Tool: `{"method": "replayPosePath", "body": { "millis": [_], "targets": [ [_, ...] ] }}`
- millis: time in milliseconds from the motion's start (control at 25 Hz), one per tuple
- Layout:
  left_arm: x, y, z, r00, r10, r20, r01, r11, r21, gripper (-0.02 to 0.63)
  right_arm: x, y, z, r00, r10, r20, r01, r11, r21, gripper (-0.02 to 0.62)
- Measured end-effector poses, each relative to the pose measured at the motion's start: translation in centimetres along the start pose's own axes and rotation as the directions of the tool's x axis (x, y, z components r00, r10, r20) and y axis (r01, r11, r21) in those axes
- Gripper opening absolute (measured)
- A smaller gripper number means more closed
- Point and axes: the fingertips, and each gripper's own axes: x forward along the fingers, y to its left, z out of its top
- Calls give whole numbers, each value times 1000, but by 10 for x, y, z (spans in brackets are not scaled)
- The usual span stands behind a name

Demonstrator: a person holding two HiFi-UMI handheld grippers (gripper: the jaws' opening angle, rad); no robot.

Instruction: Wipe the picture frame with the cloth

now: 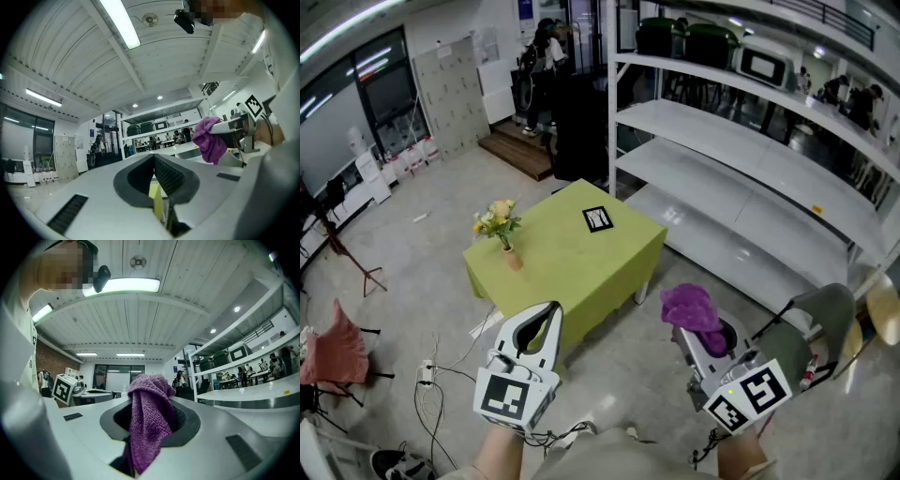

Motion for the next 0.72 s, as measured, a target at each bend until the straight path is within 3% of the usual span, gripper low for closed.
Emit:
{"method": "replayPosePath", "body": {
  "millis": [720],
  "targets": [
    [11,-48,3,999,22,-27,-22,1000,17,8,-34,-31,-14,999,33,-24,-34,999,-26,110]
  ]
}}
